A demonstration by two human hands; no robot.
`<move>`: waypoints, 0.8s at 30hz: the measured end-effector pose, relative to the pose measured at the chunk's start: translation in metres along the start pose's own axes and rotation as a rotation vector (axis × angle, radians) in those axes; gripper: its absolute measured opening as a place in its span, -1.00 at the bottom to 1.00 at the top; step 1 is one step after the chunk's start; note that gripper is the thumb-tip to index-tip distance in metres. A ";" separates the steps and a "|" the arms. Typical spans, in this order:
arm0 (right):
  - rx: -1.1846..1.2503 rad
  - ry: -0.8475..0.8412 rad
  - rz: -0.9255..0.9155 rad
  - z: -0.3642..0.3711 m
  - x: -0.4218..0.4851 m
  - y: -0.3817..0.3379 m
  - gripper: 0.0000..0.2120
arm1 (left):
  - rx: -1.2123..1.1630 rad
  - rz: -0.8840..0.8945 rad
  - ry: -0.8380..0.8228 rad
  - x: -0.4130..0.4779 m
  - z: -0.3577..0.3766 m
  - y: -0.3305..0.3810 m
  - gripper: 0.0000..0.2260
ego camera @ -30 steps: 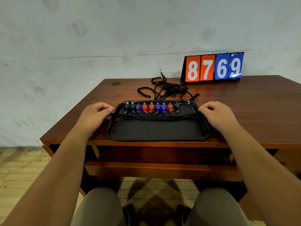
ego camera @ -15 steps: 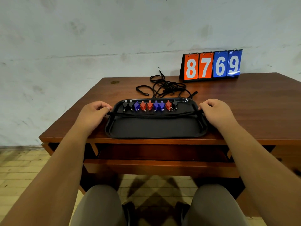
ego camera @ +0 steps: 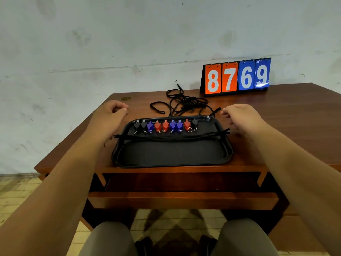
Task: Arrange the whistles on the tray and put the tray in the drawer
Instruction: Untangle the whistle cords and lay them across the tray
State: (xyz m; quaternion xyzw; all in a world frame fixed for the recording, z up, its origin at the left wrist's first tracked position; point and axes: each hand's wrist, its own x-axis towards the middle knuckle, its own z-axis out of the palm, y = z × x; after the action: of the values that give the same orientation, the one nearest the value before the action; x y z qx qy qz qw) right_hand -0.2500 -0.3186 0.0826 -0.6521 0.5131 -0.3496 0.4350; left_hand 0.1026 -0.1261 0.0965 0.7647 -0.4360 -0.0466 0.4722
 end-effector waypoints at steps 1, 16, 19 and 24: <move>-0.001 -0.003 -0.011 0.001 0.003 -0.003 -0.84 | 0.006 0.009 -0.029 0.005 0.005 0.010 -0.89; 0.017 0.037 -0.147 0.008 0.069 0.007 -0.80 | 0.294 0.125 -0.367 0.093 0.098 0.045 -0.83; 0.075 0.079 -0.141 0.009 0.082 0.024 -0.77 | 0.457 0.103 -0.421 0.115 0.116 0.036 -0.76; 0.093 0.071 -0.153 0.007 0.094 0.027 -0.77 | 0.665 0.114 -0.515 0.139 0.131 0.022 -0.75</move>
State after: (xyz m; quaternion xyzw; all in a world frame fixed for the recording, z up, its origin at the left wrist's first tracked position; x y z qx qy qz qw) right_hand -0.2323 -0.4114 0.0554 -0.6556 0.4601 -0.4281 0.4185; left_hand 0.1111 -0.3177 0.0883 0.8134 -0.5727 -0.0666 0.0776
